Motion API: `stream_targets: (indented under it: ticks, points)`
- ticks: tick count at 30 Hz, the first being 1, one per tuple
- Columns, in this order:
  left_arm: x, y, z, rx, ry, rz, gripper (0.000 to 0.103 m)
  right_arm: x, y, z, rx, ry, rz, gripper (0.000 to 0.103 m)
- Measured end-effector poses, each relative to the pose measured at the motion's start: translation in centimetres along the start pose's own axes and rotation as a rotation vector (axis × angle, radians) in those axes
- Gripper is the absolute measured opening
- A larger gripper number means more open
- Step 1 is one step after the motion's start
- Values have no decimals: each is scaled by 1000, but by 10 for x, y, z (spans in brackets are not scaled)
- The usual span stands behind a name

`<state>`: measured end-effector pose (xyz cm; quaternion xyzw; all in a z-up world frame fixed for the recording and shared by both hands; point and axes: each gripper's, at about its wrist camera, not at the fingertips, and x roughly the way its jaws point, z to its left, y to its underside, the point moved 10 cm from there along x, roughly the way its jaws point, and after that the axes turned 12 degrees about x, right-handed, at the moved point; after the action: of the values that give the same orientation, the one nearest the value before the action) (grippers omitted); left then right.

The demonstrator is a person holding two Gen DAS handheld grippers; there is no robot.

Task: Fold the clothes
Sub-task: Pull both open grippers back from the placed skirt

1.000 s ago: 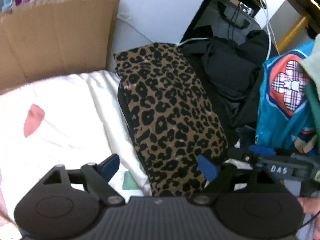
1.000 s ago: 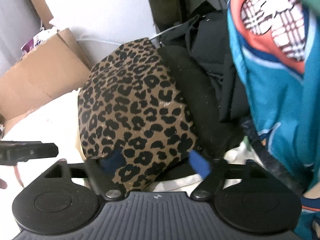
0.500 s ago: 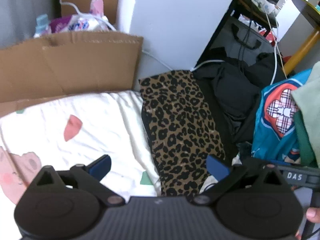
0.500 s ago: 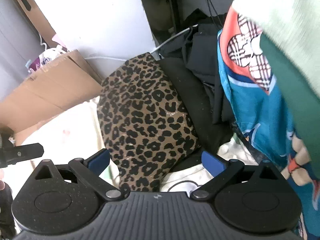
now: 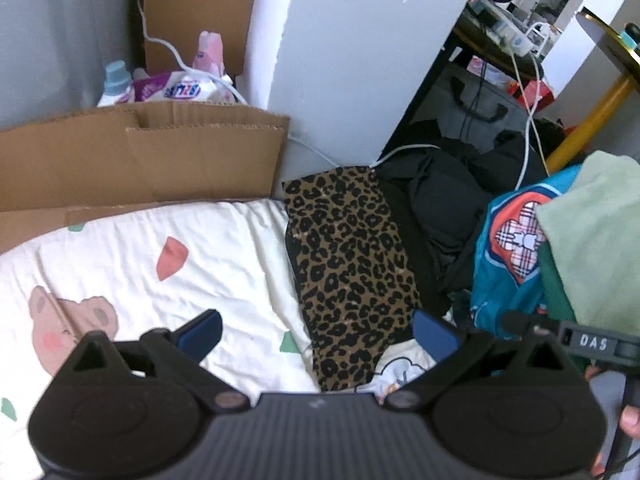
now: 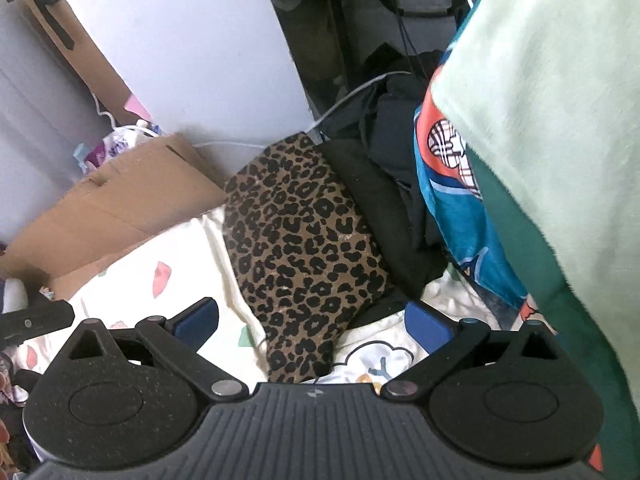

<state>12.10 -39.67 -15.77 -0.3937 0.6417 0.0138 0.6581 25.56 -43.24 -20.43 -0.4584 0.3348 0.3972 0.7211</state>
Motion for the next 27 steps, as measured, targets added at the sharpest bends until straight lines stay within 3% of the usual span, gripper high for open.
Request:
stream_targets:
  ticks: [4,15,27]
  points:
    - [-31,-2,7,-10,-18,0,103,-23,-2,10,-20,12,8,102]
    - [-124,0,37,-47,-160,-16,103,-77,-6,53,-77,-10,27,102]
    - [-185,11,55,-107,-153,-50,103,-131,10,97,-143,-14,13,102]
